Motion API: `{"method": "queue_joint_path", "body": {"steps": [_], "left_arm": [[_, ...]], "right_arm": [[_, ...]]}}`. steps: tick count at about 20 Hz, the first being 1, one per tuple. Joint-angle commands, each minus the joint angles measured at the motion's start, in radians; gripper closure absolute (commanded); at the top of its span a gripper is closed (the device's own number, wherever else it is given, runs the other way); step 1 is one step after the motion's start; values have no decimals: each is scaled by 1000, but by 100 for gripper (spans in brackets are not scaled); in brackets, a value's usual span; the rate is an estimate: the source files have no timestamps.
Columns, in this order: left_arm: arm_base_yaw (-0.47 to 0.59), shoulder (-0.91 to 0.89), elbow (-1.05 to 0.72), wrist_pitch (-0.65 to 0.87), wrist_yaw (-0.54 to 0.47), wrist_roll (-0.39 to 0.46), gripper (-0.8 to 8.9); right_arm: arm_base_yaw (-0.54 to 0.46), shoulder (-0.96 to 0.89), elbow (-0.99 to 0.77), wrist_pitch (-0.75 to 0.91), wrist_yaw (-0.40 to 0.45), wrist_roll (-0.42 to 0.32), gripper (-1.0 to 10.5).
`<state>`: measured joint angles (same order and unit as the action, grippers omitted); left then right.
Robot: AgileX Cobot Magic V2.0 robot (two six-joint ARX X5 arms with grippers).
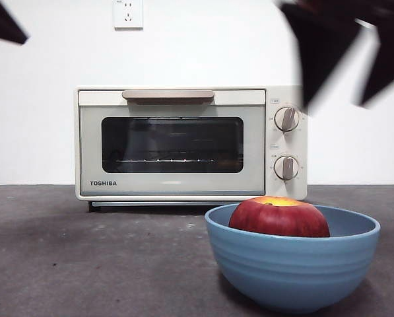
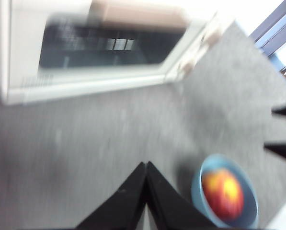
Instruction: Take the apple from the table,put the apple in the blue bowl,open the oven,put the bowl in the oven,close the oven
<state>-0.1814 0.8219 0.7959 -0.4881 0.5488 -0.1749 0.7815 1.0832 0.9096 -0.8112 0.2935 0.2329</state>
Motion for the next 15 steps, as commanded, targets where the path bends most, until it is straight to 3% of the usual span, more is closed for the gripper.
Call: {"method": "queue_joint_path", "body": {"steps": [1,3,7,15], "left_arm": [[-23,89,67,82,-18,-6,806],[-47,182,124,142,-35,-10,806],[-101,372,237,231,-80,-6,806],[-149,579,388,250,-141,40,806]], "right_arm": [[-46,7,8,-106,21,19,509],[-87,7,7,-161,4,19,510],[-134,6,5,-179,-140,18,510],[-138,6,5,-182,-236,18,510]]}}
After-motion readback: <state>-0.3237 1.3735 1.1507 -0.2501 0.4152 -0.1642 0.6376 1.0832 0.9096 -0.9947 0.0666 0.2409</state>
